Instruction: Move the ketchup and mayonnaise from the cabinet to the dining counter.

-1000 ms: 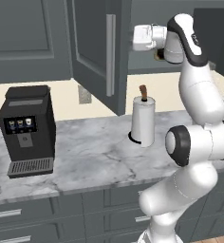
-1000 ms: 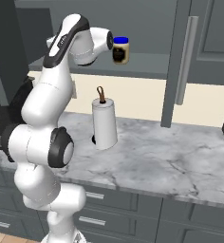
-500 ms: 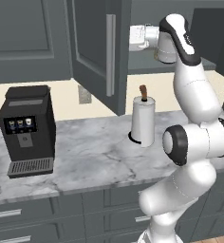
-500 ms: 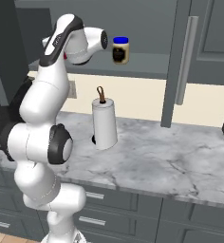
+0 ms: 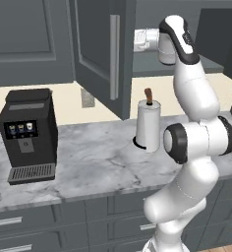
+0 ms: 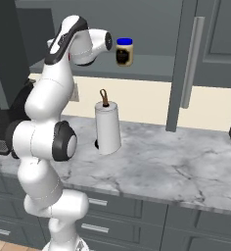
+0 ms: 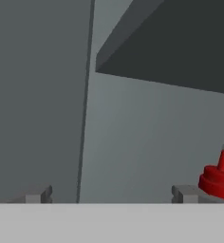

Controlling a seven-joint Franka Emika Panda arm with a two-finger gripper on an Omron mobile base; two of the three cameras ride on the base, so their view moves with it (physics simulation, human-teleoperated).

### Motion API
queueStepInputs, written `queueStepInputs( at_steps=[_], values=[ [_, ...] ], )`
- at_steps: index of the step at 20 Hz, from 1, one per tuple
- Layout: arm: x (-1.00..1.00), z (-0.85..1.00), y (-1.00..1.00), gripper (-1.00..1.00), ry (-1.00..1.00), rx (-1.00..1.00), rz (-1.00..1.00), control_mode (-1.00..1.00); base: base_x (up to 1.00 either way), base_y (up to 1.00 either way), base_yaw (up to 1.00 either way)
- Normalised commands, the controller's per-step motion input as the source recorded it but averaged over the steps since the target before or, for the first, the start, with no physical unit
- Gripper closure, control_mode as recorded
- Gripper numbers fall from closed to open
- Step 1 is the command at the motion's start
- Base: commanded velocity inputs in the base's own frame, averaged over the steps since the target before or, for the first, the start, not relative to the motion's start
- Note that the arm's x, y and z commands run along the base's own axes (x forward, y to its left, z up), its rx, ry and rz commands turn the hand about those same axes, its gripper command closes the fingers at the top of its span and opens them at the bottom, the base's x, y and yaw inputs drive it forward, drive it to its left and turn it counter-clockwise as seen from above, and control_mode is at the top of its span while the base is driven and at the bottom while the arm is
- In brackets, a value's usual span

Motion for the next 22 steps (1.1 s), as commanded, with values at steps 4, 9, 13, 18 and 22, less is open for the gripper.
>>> queueStepInputs(
  at_steps=[4, 9, 13, 18, 22],
  values=[
    [0.02, -0.07, 0.08, -1.00, 0.06, 0.00, 0.00, -1.00, 0.00, 0.00, 0.00],
    [0.00, -0.07, 0.26, -1.00, 0.05, -0.01, 0.00, -1.00, 0.00, 0.00, 0.00],
    [0.03, -0.06, 0.27, -1.00, 0.03, 0.00, 0.00, -1.00, 0.00, 0.00, 0.00],
    [0.08, -0.01, 0.16, -1.00, 0.00, 0.00, 0.00, -1.00, 0.00, 0.00, 0.00],
    [0.10, 0.00, 0.10, -1.00, 0.00, 0.00, 0.00, -1.00, 0.00, 0.00, 0.00]
  ],
)
